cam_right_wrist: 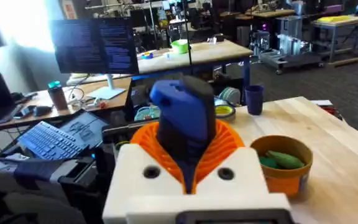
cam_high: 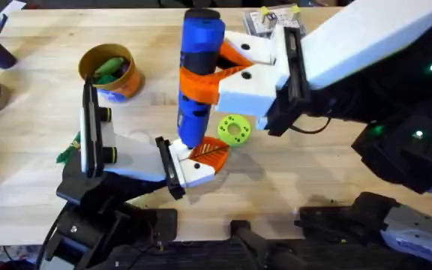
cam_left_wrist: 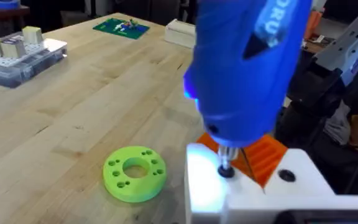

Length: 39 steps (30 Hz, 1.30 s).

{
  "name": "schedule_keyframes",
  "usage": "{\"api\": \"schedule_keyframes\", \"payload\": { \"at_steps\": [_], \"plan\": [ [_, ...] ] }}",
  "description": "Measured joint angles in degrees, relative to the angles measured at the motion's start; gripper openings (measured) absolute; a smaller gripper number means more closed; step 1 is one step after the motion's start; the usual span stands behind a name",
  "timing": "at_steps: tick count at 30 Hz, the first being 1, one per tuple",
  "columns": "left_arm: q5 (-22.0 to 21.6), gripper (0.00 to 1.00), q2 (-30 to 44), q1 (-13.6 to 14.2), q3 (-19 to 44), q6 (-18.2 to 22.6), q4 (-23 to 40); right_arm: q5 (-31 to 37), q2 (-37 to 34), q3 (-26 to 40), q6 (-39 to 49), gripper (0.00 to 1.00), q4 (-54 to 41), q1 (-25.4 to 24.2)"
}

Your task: Pick up the gripper from the table and insert it into the empty holder that is missing its gripper. Then pick up a screw, insert it into the mounting hole, and use the screwdriver to tighten it. Finally, clean up the table by picking up the vegetable and placing it into the bucket.

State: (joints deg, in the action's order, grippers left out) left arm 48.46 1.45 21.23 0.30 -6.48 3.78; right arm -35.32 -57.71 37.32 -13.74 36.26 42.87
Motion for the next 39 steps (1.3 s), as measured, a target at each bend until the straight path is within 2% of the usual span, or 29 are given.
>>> {"api": "schedule_keyframes", "payload": {
  "at_steps": [10, 18, 23, 32, 39],
  "plan": [
    [0.2, 0.016, 0.0, 0.0, 0.0, 0.1, 0.0, -0.5, 0.0, 0.0, 0.0, 0.036, 1.0, 0.1],
    [0.0, 0.016, -0.1, 0.2, 0.2, 0.6, -0.4, -1.7, -0.2, -1.8, 0.1, 0.038, 11.7, 0.3],
    [-0.2, 0.016, -0.1, 0.1, 0.0, 0.4, -0.1, 1.9, 0.8, -1.6, 0.8, 0.037, 17.0, 0.1],
    [-0.2, 0.016, -0.1, 0.1, 0.0, 0.4, -0.1, 6.2, 0.5, -1.6, 3.3, 0.037, 13.8, -0.8],
    [-0.2, 0.016, -0.1, 0.1, 0.0, 0.4, -0.1, 15.5, 0.5, -1.5, 8.0, 0.037, 0.6, -8.2]
  ]
}}
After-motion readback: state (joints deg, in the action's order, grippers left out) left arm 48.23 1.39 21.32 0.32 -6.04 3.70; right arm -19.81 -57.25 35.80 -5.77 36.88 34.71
